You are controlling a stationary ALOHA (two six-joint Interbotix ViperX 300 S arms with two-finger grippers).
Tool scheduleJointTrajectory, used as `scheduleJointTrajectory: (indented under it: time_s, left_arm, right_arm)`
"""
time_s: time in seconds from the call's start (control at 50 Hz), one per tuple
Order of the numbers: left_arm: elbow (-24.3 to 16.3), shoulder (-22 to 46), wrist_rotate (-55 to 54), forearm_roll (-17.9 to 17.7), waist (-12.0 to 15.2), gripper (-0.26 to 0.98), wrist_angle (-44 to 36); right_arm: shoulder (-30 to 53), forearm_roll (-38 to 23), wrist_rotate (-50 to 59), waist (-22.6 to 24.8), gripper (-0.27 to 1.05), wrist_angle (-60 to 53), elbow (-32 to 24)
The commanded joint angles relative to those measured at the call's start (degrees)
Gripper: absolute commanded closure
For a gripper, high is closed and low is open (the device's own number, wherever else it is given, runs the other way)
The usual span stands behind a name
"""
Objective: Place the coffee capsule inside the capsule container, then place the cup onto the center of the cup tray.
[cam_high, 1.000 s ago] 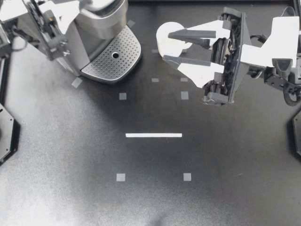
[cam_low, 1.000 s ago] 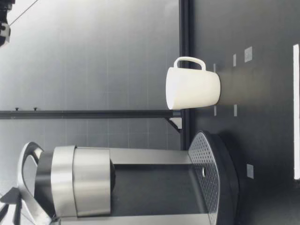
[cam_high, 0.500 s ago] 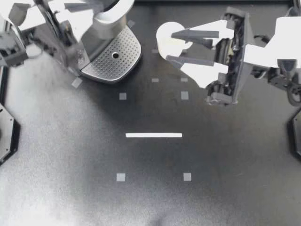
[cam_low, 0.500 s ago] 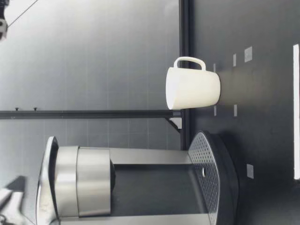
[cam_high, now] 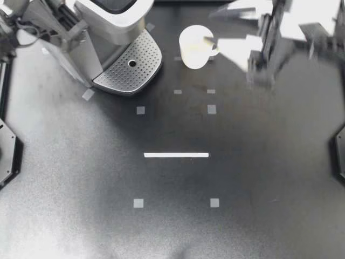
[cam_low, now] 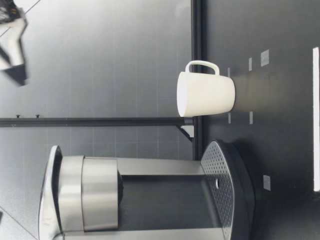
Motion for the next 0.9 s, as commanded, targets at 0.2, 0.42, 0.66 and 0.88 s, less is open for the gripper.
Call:
scheduleJointTrajectory:
  time_s: [0.2,0.42,0.66,0.88]
  left_arm:
    - [-6.33,-1.58,10.46,-15.47,-0.26,0.59,8.88]
    - [-7.91,-2.11,15.38,-21.18,-0.26,0.59,10.28]
    - [-7.82,-2.81,16.17,-22.15,-0.26,0.59,10.11]
    - [-6.50,-4.66,15.82,-22.15,-0.26,0.59,10.11]
  right_arm:
    - [6.59,-0.53,-10.02,-5.27,0.25,27.42,-11.69]
    - [10.46,15.56,-25.84,-12.74,0.26,32.70,-13.71]
    - [17.49,31.64,-46.32,-20.30,0.26,37.00,-13.62]
    - [23.99,32.70,-53.09,-20.83,0.22,35.51,-13.45]
